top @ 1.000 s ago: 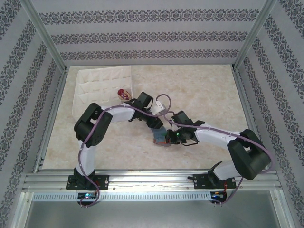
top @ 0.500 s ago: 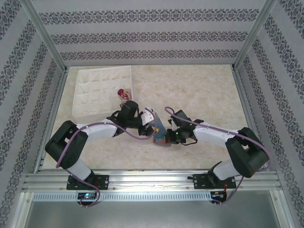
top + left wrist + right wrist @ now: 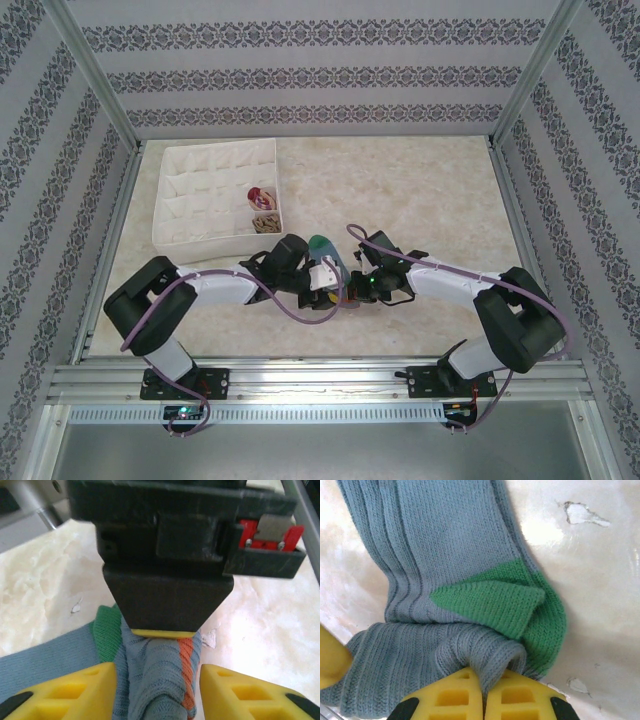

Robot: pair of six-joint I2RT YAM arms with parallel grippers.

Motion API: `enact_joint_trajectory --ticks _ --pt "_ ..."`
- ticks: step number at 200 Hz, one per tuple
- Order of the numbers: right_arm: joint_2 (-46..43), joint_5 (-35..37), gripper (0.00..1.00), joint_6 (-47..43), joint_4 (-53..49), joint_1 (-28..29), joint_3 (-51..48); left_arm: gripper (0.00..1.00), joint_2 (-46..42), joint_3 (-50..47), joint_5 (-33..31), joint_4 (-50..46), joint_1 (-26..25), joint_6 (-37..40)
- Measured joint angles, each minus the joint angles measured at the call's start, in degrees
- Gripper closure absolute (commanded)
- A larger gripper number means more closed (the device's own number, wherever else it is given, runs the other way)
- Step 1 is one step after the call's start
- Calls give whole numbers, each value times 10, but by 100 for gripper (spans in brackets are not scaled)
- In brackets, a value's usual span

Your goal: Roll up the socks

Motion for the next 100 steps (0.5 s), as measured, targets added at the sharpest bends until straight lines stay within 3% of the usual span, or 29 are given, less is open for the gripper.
enact_joint_trajectory --ticks 16,45,54,74,100 --pt "0 1 100 1 0 2 1 67 9 0 -1 -2 -3 1" --pt "0 1 100 3 -2 3 2 92 17 0 -1 -10 -7 9" --pt "0 1 95 4 -3 3 2 100 17 0 0 -11 -7 16" --pt "0 1 79 6 -7 3 2 100 17 0 2 -15 -7 22" --pt "-13 3 77 12 -24 -2 2 100 17 -1 3 -14 -7 28"
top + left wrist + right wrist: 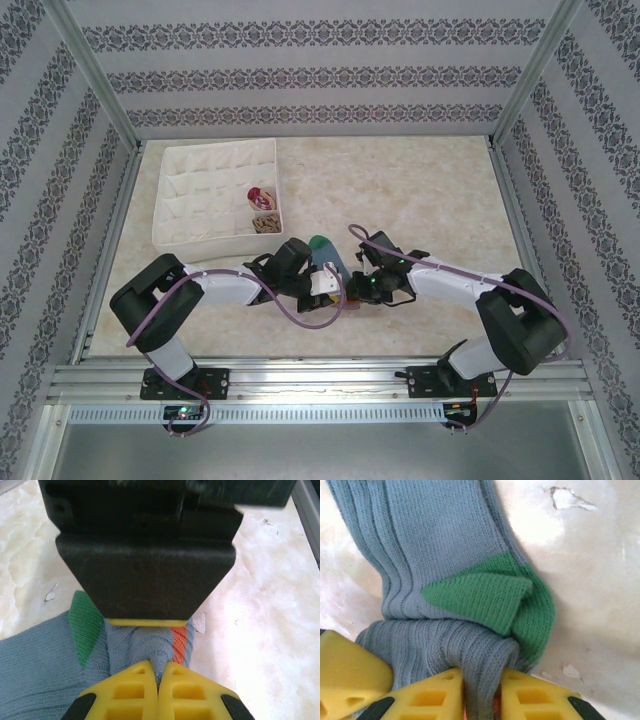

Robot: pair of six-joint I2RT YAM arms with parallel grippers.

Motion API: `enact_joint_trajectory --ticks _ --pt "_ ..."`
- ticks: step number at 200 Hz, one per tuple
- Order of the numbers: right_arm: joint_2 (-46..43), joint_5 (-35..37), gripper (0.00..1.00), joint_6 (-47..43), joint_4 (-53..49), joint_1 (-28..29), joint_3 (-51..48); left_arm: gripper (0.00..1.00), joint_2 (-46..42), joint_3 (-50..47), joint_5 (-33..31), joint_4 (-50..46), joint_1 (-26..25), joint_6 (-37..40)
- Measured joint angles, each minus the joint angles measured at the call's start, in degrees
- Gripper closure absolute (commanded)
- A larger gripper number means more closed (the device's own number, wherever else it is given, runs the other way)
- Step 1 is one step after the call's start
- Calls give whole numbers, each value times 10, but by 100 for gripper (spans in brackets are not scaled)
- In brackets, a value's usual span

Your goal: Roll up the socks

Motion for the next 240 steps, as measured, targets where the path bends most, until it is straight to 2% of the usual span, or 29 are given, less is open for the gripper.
enact_joint_trajectory --ticks 49,78,116,143,178,240 --pt "-25 0 79 -7 -37 -41 18 100 0 -19 18 16 0 8" --pt "13 -1 79 -19 -40 -44 61 100 0 -31 26 31 0 7" --pt "66 -16 73 -40 -20 -30 94 100 0 -52 30 64 0 -18" --pt "86 -46 68 -57 1 -24 97 100 2 -61 46 92 15 -76" --pt "94 -87 57 -76 32 -26 86 100 15 -73 85 141 67 -175" --pt "83 -125 52 -97 73 -46 51 100 82 -26 167 147 130 -332"
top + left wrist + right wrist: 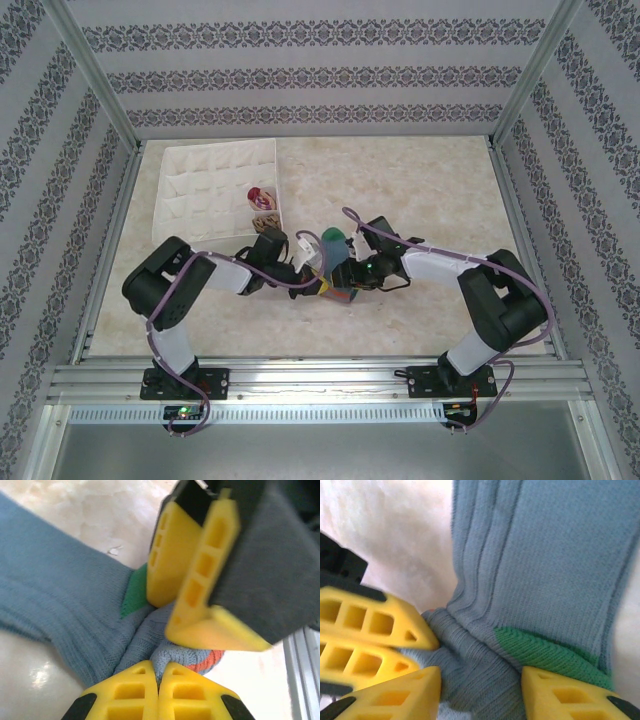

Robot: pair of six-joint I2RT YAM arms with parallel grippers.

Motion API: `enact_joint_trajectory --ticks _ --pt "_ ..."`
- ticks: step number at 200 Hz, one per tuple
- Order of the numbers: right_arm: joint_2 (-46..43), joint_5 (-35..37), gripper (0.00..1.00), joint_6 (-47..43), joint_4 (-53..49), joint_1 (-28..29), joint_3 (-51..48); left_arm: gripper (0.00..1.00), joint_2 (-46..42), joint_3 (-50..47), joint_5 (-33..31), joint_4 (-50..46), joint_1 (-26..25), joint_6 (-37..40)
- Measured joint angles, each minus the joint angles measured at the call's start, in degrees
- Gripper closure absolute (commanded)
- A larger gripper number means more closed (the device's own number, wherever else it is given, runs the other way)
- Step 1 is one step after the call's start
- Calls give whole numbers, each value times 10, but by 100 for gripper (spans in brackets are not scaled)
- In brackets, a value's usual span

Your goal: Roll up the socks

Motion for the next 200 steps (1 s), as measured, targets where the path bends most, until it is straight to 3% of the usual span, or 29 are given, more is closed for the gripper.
enact_joint_trajectory --ticks 44,55,76,104,125,171,184,200 --pt "-7 5 53 -36 0 9 0 100 16 38 3 -40 7 -47" --pt "-7 13 60 -45 -3 18 0 100 16 47 -2 -57 7 -50" --pt "-5 29 84 -56 -11 28 1 100 16 63 -10 -94 7 -49" --pt "8 30 96 -55 -19 25 12 79 13 72 -21 -126 7 -30" --pt "20 9 98 -43 -19 9 16 71 -8 67 -40 -143 7 11" --pt "49 -49 98 -30 -32 -27 27 64 -117 27 -92 -149 0 162" --pt "62 -66 96 -28 -39 -33 35 57 -151 7 -127 -135 -21 222" --pt "78 -89 95 -28 -47 -37 45 55 -184 -20 -176 -112 -72 309"
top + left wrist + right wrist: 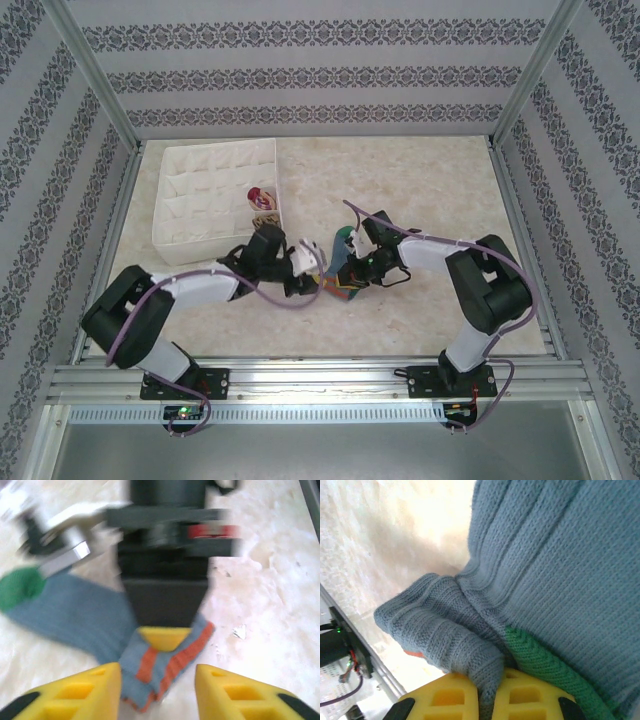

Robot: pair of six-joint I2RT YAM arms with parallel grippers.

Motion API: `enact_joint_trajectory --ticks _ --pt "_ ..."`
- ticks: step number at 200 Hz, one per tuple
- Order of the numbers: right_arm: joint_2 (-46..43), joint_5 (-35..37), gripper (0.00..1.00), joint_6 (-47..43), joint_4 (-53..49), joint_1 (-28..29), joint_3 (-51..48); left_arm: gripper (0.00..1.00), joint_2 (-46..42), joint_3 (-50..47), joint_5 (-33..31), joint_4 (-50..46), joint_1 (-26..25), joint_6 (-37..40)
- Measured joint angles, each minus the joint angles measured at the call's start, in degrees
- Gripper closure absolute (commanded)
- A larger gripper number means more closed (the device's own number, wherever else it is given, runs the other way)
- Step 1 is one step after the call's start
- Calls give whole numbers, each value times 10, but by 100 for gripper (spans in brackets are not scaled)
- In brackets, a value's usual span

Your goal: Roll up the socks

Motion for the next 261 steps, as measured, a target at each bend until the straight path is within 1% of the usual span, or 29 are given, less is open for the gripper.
enact_joint_trajectory --ticks 13,21,41,61,94,139,149,156,166,177,186,192,201,216,235,261 --pt "9 -13 95 0 -7 -3 7 56 -7 -8 -35 6 -40 62" --pt "14 -17 95 0 -10 -3 10 56 -6 -9 -56 7 -54 97" --pt "19 -24 95 0 -17 -3 16 56 -2 -9 -102 8 -65 165" --pt "20 -25 96 0 -19 -3 17 56 10 -9 -134 8 -65 212" --pt "21 -29 97 -2 -21 -6 17 53 42 -7 -161 3 -73 259" --pt "26 -37 97 -5 -24 -7 20 52 94 18 -177 -1 -91 291" --pt "27 -37 96 -5 -24 -10 20 52 106 27 -183 -1 -93 293" --pt "28 -39 94 -5 -24 -13 20 52 112 32 -186 0 -93 293" --pt "28 -39 89 -6 -26 -16 20 55 118 38 -192 0 -94 292" --pt "28 -38 83 -9 -28 -19 19 63 122 46 -194 -5 -95 288" --pt "28 -37 75 -13 -28 -21 17 69 125 58 -193 -19 -94 281" --pt "26 -36 70 -18 -29 -22 15 73 127 70 -189 -36 -93 276" --pt "20 -31 64 -19 -30 -26 9 77 131 92 -178 -69 -90 263" --pt "7 -24 60 -27 -34 -34 0 84 143 133 -156 -126 -84 248" --pt "-13 -16 56 -33 -42 -42 -11 91 162 180 -128 -189 -79 229" --pt "-44 -22 49 -41 -49 -48 -30 92 184 214 -91 -243 -74 202"
